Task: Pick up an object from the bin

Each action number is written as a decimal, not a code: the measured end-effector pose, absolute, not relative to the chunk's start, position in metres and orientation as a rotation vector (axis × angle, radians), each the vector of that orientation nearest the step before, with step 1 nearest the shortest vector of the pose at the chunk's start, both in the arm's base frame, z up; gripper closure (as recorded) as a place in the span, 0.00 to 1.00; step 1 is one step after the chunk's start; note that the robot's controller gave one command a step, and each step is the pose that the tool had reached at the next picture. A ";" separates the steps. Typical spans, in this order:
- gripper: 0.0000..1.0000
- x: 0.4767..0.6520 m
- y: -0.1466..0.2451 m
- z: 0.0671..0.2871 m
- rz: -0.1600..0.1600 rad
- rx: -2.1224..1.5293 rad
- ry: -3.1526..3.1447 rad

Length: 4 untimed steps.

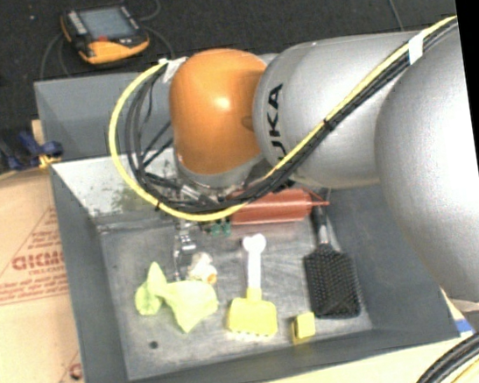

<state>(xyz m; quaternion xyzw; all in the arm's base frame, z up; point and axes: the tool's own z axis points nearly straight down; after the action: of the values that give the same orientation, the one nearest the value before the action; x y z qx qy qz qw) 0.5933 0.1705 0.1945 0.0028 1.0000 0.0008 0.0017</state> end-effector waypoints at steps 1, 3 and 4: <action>0.00 0.575 0.147 0.162 0.004 -0.091 3.130; 1.00 0.577 0.102 0.074 0.002 -0.372 3.106; 1.00 0.577 0.102 0.074 0.002 -0.370 3.106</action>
Offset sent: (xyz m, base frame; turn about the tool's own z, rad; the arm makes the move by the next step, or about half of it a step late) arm -0.0363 -0.0543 -0.0954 -0.2355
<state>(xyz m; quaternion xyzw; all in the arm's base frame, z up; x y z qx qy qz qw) 0.5772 0.1022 0.0744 -0.1184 0.9929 0.0008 0.0068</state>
